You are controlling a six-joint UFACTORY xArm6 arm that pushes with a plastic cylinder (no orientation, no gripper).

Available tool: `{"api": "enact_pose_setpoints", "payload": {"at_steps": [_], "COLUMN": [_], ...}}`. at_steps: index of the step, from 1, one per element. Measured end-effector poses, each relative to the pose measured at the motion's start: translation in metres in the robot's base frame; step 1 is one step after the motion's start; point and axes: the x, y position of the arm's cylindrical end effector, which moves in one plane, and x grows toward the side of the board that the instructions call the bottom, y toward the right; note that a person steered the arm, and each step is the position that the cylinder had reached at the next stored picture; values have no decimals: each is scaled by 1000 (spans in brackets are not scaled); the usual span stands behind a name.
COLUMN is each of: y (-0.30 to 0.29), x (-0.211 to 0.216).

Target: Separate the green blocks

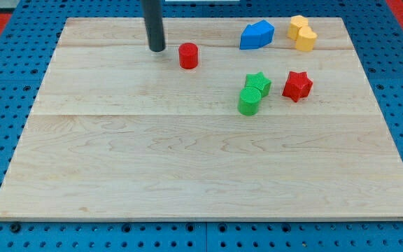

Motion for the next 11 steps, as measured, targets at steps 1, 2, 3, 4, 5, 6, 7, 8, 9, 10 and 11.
{"api": "enact_pose_setpoints", "payload": {"at_steps": [1,2,3,4,5,6,7,8,9,10,11], "y": [59,94,94,80,133,156,93,57,66,124,148], "x": [54,100,118,129,130,134,137,102,62,56,91]}}
